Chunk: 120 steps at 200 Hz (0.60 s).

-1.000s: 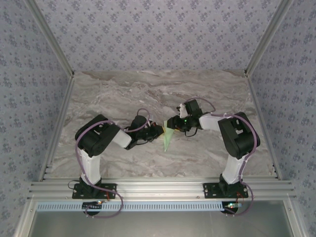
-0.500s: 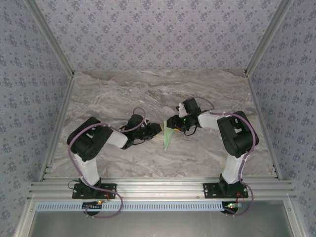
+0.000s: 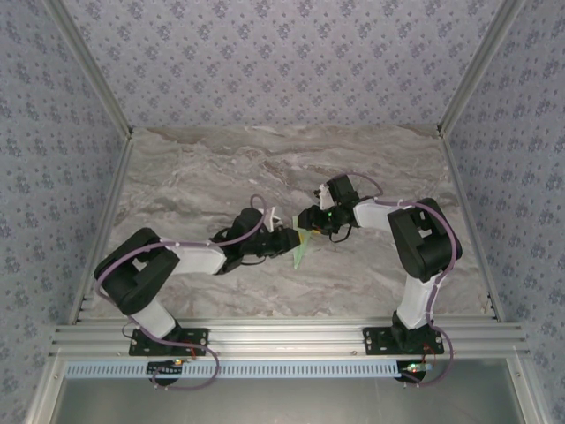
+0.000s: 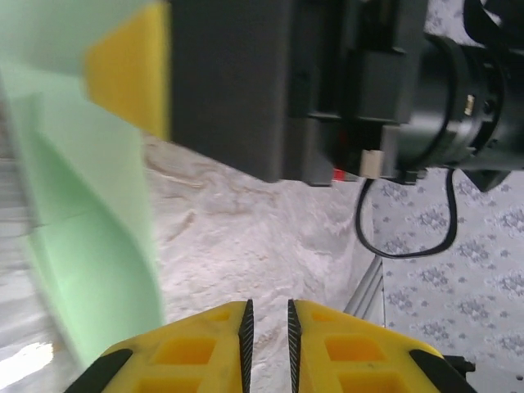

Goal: Fold a paper plane with a square sheet of paper (fold left side to right side)
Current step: Fold the wing for the fifth time at the center of the table.

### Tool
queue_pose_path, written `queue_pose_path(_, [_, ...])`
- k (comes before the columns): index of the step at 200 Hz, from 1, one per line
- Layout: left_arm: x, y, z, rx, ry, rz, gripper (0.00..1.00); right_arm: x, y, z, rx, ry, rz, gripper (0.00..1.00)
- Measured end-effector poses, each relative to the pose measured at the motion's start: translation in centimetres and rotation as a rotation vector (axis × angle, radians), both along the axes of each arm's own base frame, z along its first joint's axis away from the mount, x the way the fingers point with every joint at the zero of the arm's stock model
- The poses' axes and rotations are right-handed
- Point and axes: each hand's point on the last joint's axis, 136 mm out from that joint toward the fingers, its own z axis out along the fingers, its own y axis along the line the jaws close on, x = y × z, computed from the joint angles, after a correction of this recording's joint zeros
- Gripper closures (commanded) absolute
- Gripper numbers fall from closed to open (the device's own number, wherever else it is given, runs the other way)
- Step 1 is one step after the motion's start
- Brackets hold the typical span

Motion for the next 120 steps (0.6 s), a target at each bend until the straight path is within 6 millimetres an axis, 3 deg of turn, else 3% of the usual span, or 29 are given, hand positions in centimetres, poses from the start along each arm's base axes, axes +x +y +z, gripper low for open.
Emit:
queue_pose_path(33, [0.4, -1.5, -1.2, 0.009, 0.023, -0.021, 0.8, 0.0, 0.0, 0.0, -0.001, 0.001, 0.001, 0.55])
queue_pose_path(69, [0.1, -1.4, -4.2, 0.056, 0.086, -0.022, 0.8, 0.0, 0.0, 0.0, -0.005, -0.002, 0.007, 0.55])
queue_pose_path(120, [0.0, -0.9, -5.3, 0.1, 0.107, -0.011, 0.81, -0.1, -0.1, 0.0, -0.017, 0.0, 0.009, 0.55])
